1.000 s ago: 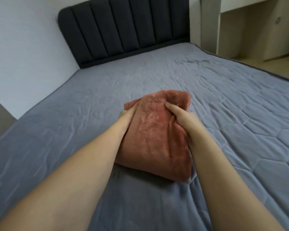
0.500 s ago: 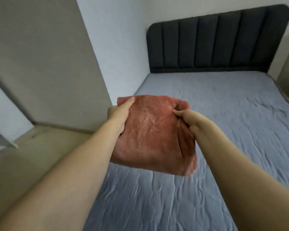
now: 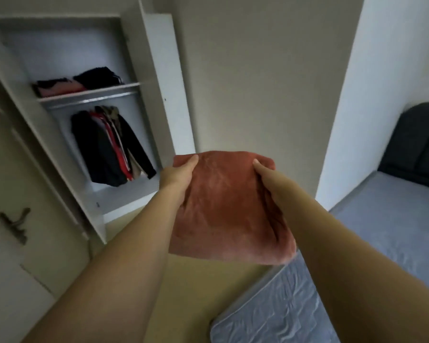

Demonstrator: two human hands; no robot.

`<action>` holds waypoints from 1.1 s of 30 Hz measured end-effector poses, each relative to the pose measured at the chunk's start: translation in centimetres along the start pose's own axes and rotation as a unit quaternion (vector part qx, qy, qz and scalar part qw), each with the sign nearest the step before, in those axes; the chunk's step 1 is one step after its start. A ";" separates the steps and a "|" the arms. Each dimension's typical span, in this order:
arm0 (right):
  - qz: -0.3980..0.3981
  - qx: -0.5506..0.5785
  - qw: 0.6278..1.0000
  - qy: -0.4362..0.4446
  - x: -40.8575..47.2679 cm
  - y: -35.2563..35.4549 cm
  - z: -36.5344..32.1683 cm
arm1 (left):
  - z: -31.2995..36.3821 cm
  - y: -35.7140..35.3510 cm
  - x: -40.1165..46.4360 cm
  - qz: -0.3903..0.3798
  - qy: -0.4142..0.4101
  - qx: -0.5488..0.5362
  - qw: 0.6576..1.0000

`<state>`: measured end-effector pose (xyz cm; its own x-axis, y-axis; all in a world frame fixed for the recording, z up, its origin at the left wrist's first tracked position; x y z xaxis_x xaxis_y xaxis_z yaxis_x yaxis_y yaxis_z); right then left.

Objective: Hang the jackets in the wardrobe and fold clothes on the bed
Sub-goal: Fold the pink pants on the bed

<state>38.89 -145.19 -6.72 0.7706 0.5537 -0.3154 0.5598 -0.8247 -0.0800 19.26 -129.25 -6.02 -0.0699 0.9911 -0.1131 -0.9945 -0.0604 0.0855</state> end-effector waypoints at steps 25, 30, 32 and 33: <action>-0.245 -0.018 0.960 0.131 19.2 -59.3 -17.2 | 19.2 16.6 47.2 0.221 -0.123 -0.037 0.967; -0.315 -0.032 0.943 0.099 24.1 -72.3 -17.7 | 20.6 18.8 60.3 0.287 -0.135 -0.037 0.948; -0.341 -0.080 0.931 0.100 26.4 -77.5 -17.6 | 21.3 19.6 66.4 0.307 -0.135 -0.039 0.941; -0.353 -0.106 0.925 0.094 27.8 -80.3 -17.3 | 21.7 19.9 69.6 0.314 -0.134 -0.037 0.939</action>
<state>20.65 -61.63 7.34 0.2182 0.9723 -0.0839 0.9755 -0.2198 -0.0102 -3.69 -58.88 9.32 -0.6319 0.7511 0.1911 -0.7675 -0.6408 -0.0191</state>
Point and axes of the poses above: each hand's wrist, its own x-axis towards the middle knuckle, its own y-axis out of the back of the hand, z = x × y, the point moved 9 cm from there along x, towards the middle knuckle, and after that the axes turned 14 degrees about z, right-handed, at the moved point
